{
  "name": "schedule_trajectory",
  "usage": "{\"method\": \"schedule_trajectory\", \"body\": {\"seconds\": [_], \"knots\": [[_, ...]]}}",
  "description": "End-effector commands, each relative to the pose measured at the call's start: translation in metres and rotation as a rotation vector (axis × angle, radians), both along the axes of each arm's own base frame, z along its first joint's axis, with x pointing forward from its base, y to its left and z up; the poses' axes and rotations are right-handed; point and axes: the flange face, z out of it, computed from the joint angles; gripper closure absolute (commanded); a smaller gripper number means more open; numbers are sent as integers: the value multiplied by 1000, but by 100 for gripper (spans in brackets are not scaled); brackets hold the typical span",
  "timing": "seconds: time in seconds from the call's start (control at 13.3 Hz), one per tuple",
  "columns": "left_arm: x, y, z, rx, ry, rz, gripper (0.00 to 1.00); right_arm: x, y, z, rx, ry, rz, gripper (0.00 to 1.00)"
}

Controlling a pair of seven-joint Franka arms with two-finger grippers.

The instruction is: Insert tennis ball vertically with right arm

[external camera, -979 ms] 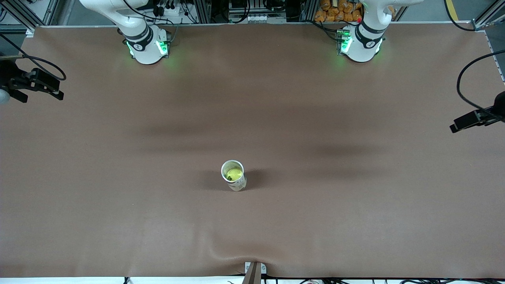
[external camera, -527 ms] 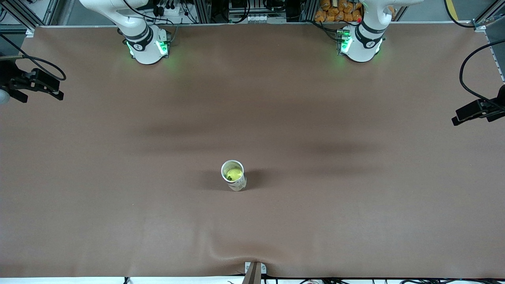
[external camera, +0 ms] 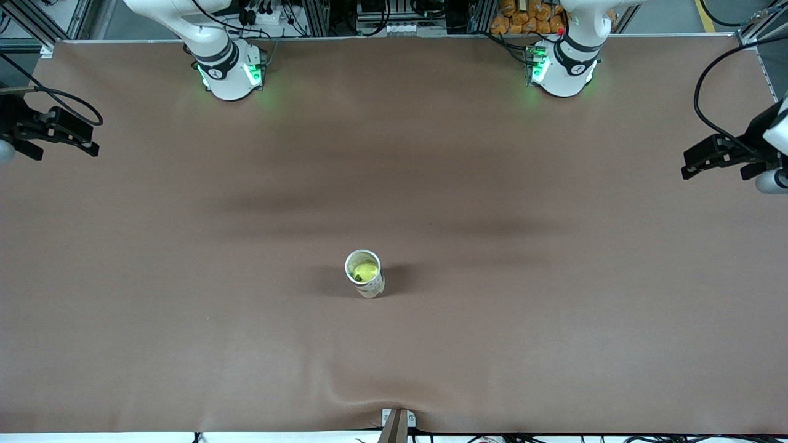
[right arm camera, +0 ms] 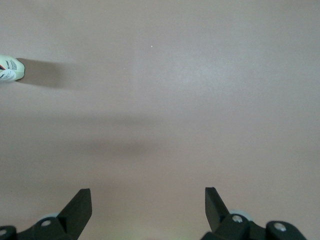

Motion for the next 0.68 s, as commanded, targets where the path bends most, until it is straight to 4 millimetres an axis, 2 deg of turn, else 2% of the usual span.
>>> {"method": "schedule_trajectory", "body": {"seconds": [0.0,0.6], "knots": [[-9,-10,16,20,0,-21,0,-6,-1,1,5,-5,10,0],[-6,-4,11,-24,14,36,0,-6,-3,2,6,-6,7,0]]}}
